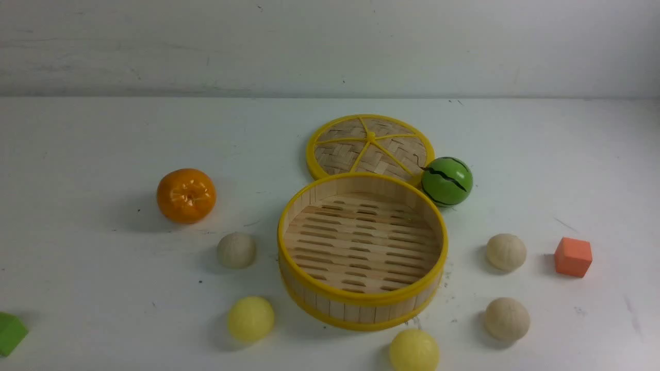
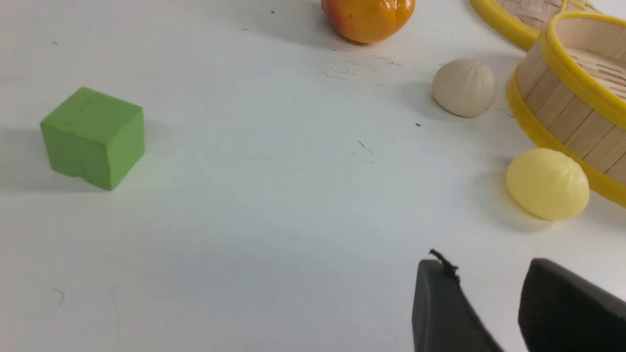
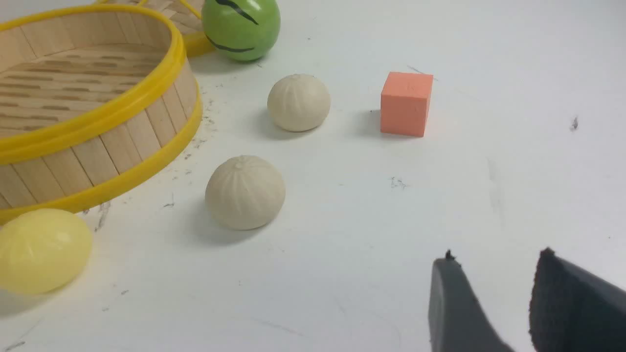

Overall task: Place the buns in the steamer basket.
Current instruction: Use the left arm to grab a steamed stuffed bun

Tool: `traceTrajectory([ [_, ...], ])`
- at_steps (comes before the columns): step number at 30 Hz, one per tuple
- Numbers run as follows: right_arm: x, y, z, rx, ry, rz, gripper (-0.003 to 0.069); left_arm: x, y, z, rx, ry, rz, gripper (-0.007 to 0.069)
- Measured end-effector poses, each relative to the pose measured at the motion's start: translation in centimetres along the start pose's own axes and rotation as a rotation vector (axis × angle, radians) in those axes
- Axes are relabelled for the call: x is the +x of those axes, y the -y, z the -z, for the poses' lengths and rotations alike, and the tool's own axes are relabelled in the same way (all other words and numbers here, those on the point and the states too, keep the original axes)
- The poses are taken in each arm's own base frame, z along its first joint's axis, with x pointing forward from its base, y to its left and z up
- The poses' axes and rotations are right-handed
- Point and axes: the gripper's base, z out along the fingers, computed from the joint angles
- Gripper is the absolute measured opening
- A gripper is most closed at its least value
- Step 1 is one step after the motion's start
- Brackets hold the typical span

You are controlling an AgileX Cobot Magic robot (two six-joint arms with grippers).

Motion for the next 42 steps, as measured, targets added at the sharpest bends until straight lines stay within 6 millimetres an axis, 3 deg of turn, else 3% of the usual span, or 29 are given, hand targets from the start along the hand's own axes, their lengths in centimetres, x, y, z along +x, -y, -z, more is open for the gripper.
traceTrajectory([
  [29,0.0,0.0,0.0,0.000,0.000,0.000,0.0241,0.0,0.0,0.0,0.002,0.002,0.005,0.0238],
  [32,0.0,0.0,0.0,0.000,0.000,0.000,0.0241,-0.3,0.2,0.0,0.028,0.027,0.090,0.0238],
  [37,0.0,0.0,0.0,0.000,0.000,0.000,0.0241,-1.6,0.9,0.2,0.142,0.151,0.513,0.0238],
  [42,0.0,0.0,0.0,0.000,0.000,0.000,0.0241,-2.6,0.8,0.4,0.188,0.252,0.682,0.0238],
])
